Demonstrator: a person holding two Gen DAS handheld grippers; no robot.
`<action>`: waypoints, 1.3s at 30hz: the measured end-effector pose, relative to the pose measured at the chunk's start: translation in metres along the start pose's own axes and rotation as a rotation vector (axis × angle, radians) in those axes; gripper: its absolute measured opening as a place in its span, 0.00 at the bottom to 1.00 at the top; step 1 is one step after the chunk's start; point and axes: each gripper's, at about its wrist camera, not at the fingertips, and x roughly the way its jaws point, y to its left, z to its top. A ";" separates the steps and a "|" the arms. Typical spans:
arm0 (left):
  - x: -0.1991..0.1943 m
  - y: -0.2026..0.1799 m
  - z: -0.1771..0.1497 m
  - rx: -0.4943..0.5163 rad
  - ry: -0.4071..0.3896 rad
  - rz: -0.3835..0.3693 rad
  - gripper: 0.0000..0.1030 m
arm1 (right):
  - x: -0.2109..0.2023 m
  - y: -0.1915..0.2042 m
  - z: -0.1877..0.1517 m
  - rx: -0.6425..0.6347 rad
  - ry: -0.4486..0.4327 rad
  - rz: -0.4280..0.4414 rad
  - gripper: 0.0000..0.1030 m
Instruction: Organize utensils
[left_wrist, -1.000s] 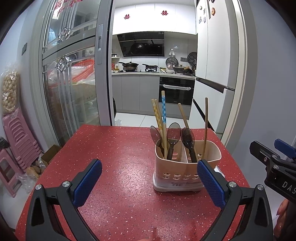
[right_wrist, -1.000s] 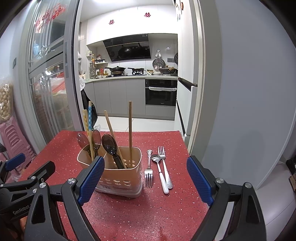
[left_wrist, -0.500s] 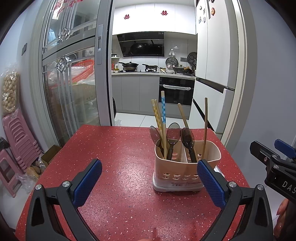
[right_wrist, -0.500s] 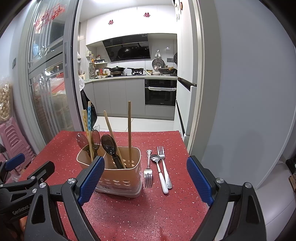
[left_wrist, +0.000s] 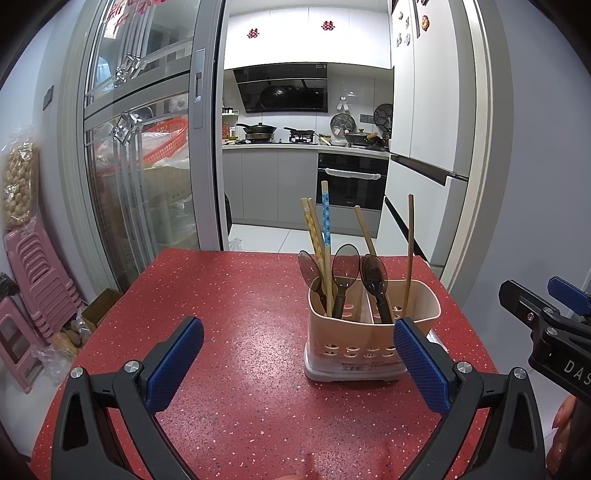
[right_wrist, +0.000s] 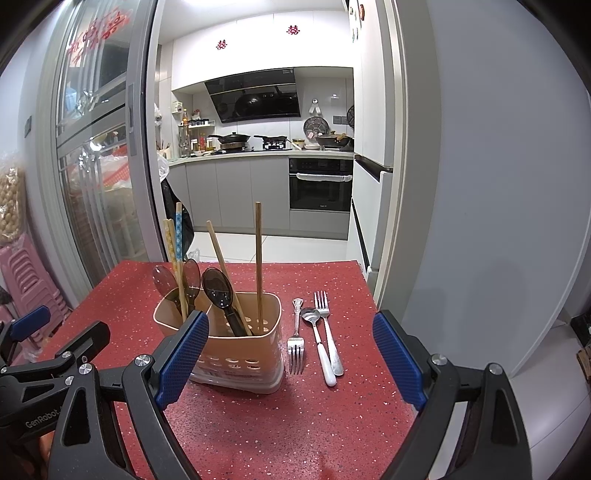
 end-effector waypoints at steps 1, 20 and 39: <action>0.000 0.000 0.000 0.000 0.000 0.000 1.00 | 0.000 0.000 0.000 0.000 -0.001 -0.001 0.89; -0.001 0.000 0.001 0.001 -0.002 0.003 1.00 | -0.003 0.001 0.001 0.000 -0.001 -0.002 0.89; -0.003 0.001 0.003 0.005 -0.010 0.008 1.00 | -0.004 0.003 0.001 -0.001 -0.005 -0.001 0.90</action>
